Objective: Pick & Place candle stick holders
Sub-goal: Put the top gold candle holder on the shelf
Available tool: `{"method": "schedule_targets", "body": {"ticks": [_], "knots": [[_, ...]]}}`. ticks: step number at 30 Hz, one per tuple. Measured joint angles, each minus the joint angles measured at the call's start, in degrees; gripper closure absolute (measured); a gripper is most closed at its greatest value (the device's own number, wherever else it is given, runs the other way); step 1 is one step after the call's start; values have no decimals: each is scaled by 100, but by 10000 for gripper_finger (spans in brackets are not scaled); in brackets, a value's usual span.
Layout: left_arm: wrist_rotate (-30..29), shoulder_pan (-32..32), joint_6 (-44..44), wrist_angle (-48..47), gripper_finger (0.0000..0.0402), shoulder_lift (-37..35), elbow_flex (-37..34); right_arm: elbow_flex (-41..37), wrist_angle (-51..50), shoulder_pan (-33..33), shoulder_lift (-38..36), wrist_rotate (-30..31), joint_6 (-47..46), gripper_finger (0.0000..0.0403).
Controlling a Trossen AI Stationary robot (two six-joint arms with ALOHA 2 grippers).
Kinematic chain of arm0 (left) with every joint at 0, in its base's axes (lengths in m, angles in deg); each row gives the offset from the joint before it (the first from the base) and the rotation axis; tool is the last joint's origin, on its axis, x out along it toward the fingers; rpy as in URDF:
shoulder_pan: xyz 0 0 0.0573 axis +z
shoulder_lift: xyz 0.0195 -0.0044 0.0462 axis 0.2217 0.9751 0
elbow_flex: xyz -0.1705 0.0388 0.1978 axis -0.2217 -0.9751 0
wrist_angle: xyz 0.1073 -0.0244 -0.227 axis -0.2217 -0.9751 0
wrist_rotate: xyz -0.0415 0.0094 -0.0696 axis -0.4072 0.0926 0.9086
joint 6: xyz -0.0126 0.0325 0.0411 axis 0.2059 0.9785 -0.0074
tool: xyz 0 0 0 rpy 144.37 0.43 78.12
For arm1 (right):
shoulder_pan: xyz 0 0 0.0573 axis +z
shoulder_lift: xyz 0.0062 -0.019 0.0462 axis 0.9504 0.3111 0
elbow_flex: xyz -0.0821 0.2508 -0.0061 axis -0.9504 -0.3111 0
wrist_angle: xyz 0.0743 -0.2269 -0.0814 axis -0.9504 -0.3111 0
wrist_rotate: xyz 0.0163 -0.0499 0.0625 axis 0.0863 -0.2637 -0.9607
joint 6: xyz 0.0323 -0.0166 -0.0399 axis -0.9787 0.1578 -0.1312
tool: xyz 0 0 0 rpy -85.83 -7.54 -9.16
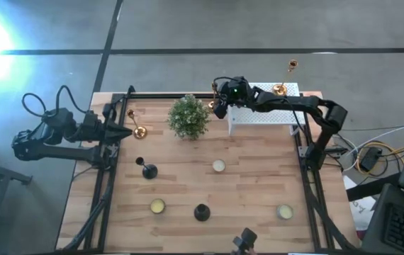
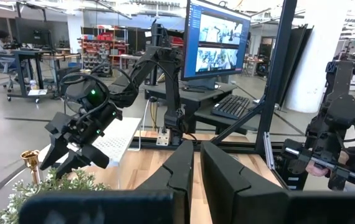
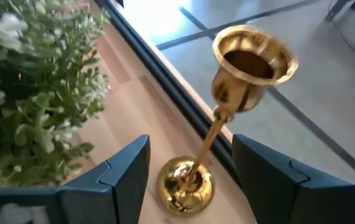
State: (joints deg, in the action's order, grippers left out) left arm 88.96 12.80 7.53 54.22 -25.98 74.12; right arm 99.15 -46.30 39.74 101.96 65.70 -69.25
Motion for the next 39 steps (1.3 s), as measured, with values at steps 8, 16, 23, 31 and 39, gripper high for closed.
{"method": "schedule_targets", "body": {"ticks": [8, 16, 23, 31, 39], "knots": [[1, -2, 0, 0, 367, 1, 1, 2, 310, -80, 170, 3, -37, 184], [1, -2, 0, 0, 367, -1, 0, 2, 445, -122, 204, -26, -68, 184], [1, -2, 0, 0, 367, -1, -1, 2, 600, -150, 204, -140, -98, 184], [-1, -1, 0, 2, 367, -1, 0, 2, 712, -206, 378, -299, -218, 201], [0, -1, 0, 1, 367, -1, -1, 4, 1033, -208, 610, -391, -329, 262]]}}
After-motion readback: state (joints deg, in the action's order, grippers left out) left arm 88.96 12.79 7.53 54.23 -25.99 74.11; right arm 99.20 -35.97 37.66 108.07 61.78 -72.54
